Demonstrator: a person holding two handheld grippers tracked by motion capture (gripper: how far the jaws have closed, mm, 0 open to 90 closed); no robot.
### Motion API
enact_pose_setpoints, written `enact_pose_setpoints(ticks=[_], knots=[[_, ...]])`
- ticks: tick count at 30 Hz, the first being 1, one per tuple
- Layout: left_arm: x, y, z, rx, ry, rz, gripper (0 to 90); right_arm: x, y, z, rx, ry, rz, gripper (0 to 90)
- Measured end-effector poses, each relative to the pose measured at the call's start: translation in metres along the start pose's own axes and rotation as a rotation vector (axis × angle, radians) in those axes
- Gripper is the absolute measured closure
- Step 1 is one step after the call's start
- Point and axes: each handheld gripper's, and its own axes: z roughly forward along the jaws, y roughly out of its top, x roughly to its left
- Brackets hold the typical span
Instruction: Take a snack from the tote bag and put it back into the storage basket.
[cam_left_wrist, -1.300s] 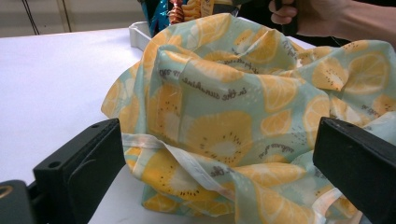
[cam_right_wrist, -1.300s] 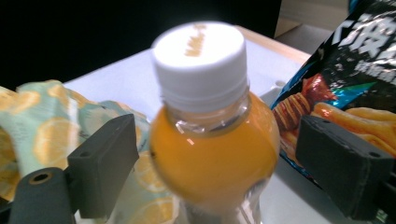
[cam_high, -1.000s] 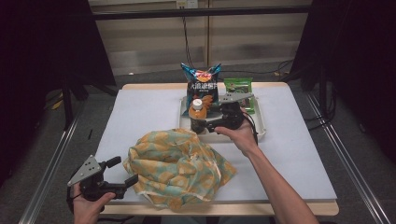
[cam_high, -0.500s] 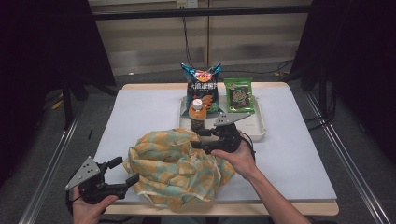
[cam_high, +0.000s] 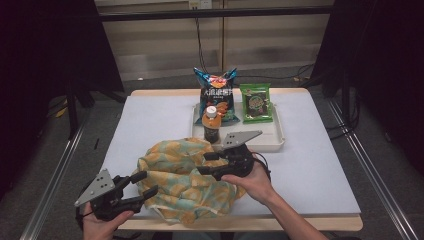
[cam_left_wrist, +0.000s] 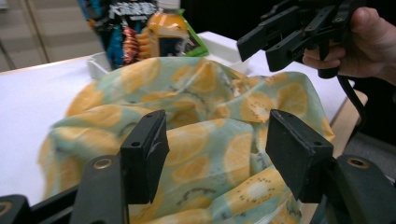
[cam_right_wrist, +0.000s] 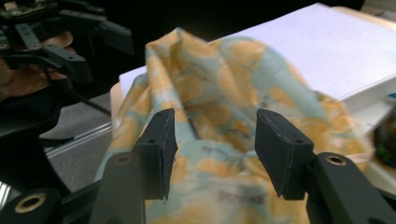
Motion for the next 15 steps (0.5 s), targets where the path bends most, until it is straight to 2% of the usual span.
enact_pose_setpoints(ticks=[2, 3, 5, 8, 10, 12, 13, 14, 15], knots=[[-0.001, 0.0, 0.005, -0.001, -0.015, 0.001, 38.5, 0.003, -0.002, 0.004, 0.016, 0.012, -0.008, 47.8], [-0.001, 0.002, 0.013, 0.024, -0.018, 0.012, 38.5, 0.004, -0.003, 0.006, 0.022, 0.014, -0.007, 46.7], [0.0, 0.005, 0.022, 0.03, -0.042, 0.022, 38.5, 0.004, -0.004, 0.01, 0.037, 0.027, -0.016, 45.2], [0.001, 0.008, 0.032, 0.043, -0.054, 0.028, 38.5, 0.004, -0.005, 0.015, 0.065, 0.023, -0.029, 43.6], [0.004, 0.012, 0.047, 0.057, -0.073, 0.031, 38.5, 0.004, -0.009, 0.019, 0.109, 0.007, -0.049, 43.8], [0.004, 0.014, 0.059, 0.068, -0.087, 0.029, 38.5, 0.003, -0.015, 0.021, 0.127, 0.007, -0.043, 50.7], [0.004, 0.014, 0.059, 0.068, -0.087, 0.029, 38.5, 0.004, -0.018, 0.021, 0.136, -0.005, -0.044, 55.2], [0.002, 0.015, 0.069, 0.082, -0.119, 0.029, 38.5, 0.004, -0.02, 0.021, 0.145, -0.007, -0.046, 60.1], [0.001, 0.015, 0.074, 0.092, -0.129, 0.033, 38.5, 0.004, -0.023, 0.02, 0.149, -0.004, -0.042, 66.2]])
